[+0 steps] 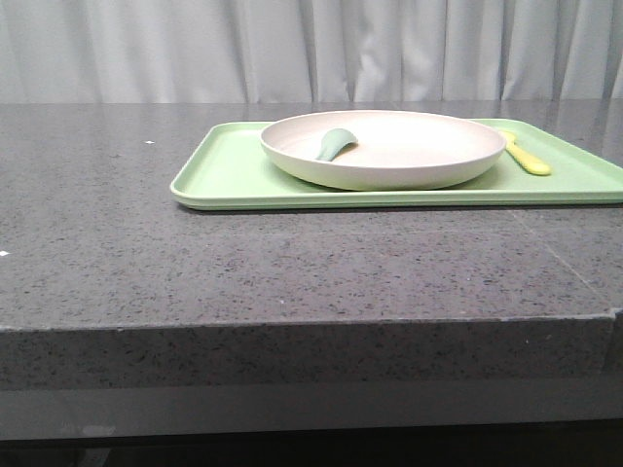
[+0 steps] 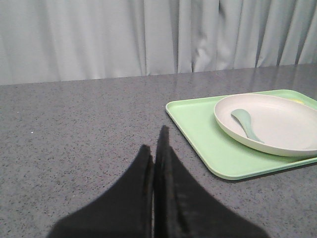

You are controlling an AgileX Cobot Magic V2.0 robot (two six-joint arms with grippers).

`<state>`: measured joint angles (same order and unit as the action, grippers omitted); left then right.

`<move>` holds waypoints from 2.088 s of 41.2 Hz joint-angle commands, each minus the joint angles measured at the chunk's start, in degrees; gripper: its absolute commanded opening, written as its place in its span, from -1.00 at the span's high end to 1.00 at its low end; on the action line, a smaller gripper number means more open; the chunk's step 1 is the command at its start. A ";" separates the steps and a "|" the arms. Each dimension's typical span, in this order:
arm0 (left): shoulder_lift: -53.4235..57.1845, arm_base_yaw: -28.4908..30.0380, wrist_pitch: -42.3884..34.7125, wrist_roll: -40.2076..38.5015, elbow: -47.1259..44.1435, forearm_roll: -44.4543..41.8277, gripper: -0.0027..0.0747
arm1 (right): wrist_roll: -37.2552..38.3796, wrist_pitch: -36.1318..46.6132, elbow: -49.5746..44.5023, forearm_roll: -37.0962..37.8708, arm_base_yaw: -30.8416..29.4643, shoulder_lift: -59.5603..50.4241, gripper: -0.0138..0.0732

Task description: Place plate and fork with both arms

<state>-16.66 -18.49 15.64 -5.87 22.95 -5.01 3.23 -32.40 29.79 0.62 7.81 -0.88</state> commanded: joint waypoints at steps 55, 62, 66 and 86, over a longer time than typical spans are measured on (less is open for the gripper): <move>-0.32 -0.01 -4.57 -0.44 1.59 -0.12 0.98 | -0.76 18.66 -25.56 1.13 -0.29 0.59 0.82; -0.32 -0.01 -4.57 -0.44 1.59 -0.12 0.98 | -0.76 18.66 -25.56 1.13 -0.29 0.59 0.82; -0.32 -0.01 -4.57 -0.44 1.59 -0.12 0.98 | -0.76 18.66 -25.56 1.13 -0.29 0.59 0.82; -0.32 -0.01 -4.57 -0.44 1.59 -0.12 0.98 | -0.76 18.66 -25.56 1.13 -0.29 0.59 0.82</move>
<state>-16.66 -18.49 15.64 -5.87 22.95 -5.01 3.23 -18.71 2.74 1.05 7.81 -0.88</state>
